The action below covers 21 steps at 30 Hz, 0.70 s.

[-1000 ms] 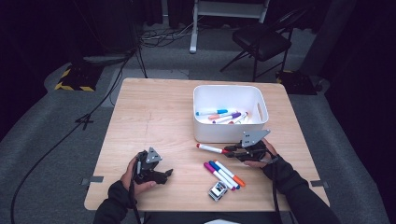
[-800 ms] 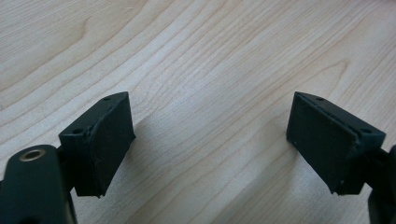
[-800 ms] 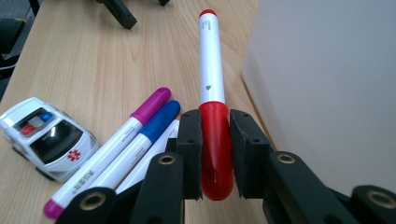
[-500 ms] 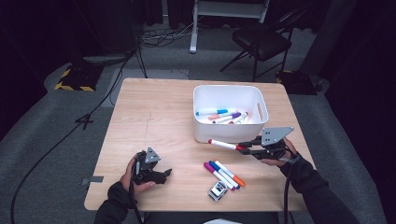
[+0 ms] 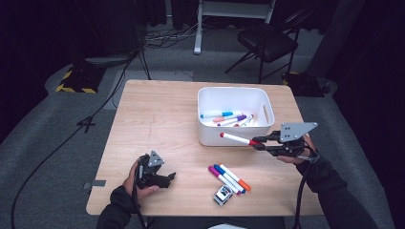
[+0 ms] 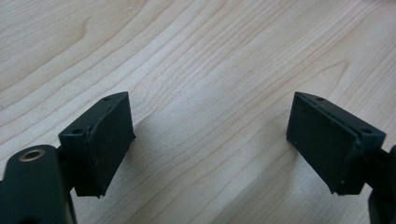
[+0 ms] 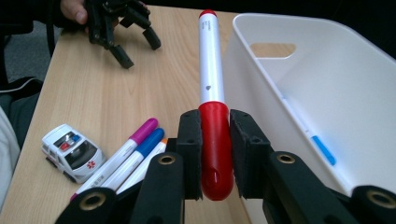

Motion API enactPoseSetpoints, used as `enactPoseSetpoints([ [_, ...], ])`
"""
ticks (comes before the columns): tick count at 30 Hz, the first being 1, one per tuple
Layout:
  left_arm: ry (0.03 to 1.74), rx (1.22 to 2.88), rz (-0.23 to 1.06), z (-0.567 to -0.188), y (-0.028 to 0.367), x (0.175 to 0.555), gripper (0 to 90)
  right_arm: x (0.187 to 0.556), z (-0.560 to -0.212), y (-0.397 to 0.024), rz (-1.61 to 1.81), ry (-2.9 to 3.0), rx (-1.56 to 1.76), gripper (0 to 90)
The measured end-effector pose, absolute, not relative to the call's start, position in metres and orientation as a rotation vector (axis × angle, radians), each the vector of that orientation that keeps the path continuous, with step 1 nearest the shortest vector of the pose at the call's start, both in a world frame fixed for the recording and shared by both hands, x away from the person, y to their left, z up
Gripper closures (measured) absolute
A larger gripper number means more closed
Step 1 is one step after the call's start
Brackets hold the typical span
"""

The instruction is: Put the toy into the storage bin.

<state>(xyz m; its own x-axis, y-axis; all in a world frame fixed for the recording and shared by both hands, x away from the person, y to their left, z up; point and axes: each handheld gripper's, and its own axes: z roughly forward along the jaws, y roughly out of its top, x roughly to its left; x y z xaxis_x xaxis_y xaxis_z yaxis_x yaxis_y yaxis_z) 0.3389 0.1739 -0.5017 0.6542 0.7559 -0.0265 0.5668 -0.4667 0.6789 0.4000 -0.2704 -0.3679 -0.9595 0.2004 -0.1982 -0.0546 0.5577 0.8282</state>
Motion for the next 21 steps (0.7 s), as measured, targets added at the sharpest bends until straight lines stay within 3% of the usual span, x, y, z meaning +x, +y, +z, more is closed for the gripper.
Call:
enactPoseSetpoints([
  [21,1.020,2.203,0.366,-0.502,0.174,0.339,15.2,0.451,-0.326,-0.271,1.305,2.464,0.232,75.2],
])
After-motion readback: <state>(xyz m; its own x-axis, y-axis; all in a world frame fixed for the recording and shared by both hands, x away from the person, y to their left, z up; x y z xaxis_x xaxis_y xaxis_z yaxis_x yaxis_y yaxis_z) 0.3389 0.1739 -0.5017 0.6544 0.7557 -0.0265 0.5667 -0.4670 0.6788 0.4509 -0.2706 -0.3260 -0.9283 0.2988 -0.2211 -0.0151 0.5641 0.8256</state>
